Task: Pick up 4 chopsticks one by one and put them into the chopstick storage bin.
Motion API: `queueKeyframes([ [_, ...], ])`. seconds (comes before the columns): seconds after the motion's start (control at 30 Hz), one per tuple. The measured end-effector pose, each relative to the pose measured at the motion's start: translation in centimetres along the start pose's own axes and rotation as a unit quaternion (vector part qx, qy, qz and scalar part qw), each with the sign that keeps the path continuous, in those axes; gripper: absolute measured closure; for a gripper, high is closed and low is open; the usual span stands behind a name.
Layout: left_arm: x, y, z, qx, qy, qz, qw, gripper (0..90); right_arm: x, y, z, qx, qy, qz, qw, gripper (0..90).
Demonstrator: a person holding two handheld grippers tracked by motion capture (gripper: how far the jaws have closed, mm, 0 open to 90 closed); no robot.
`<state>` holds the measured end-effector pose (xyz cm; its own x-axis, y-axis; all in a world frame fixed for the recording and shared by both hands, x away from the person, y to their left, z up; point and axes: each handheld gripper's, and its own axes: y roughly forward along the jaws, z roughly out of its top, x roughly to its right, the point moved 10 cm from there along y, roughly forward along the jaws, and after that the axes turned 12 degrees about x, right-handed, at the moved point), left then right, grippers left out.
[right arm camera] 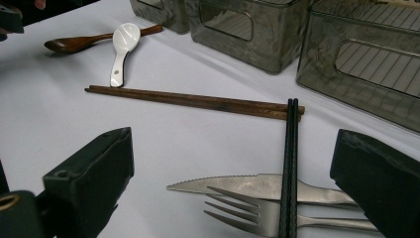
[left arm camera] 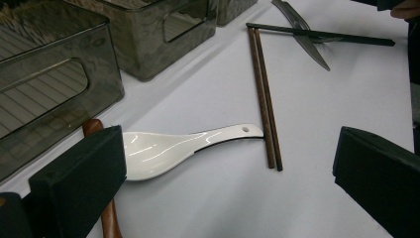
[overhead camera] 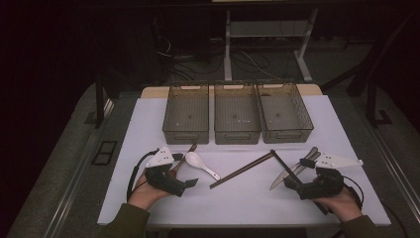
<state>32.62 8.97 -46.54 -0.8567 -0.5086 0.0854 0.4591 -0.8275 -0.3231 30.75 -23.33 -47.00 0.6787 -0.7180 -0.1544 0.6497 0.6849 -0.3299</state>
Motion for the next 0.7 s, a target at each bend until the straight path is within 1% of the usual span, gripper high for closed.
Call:
queueKeyframes([
  [0.07,0.02,0.07,-0.07,-0.004,0.005,-0.002,1.0,0.0,0.0,-0.01,0.08,0.003,0.002,0.001,1.0,2.9],
  [0.33,0.1,0.18,-0.07,-0.002,0.004,-0.004,1.0,0.0,0.05,-0.19,0.35,0.003,0.005,0.001,1.0,2.9],
  [0.43,0.05,0.24,-0.03,-0.001,-0.001,-0.002,1.0,0.0,0.17,-0.28,0.38,-0.001,0.007,0.004,1.0,2.9],
  [0.57,0.07,0.14,-0.06,-0.002,0.001,-0.001,1.0,0.0,0.36,-0.39,0.29,-0.006,0.012,0.003,0.9999,2.9],
  [0.7,0.18,0.12,-0.17,-0.003,0.002,-0.002,1.0,0.0,0.57,-0.48,0.34,-0.008,0.012,-0.001,0.9999,2.9],
])
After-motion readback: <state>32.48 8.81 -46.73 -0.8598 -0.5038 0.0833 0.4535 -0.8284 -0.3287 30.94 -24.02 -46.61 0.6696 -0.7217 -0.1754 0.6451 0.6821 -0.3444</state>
